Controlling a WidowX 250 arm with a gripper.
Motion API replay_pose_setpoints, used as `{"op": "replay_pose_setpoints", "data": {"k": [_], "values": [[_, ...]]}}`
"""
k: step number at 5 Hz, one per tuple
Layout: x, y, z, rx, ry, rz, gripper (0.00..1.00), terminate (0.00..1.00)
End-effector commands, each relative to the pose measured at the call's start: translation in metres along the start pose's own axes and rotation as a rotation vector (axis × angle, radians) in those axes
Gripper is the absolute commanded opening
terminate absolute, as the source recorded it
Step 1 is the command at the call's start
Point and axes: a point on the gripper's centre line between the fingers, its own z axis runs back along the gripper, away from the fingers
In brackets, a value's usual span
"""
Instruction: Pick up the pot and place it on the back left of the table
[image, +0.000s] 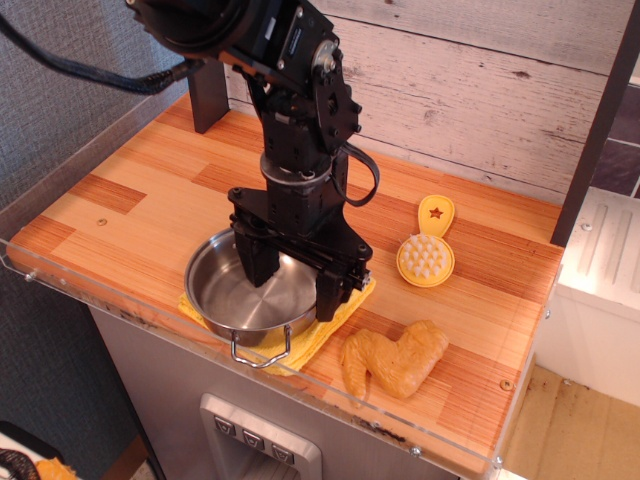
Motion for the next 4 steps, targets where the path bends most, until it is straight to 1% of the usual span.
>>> {"op": "replay_pose_setpoints", "data": {"k": [1, 2, 4], "values": [[0.0051, -0.0050, -0.0009, 0.003, -0.011, -0.018, 1.00, 0.00], [0.0050, -0.0064, -0.0041, -0.007, -0.004, -0.022, 0.00, 0.00], [0.0044, -0.0068, -0.0073, -0.016, 0.011, -0.019, 0.00, 0.00]]}}
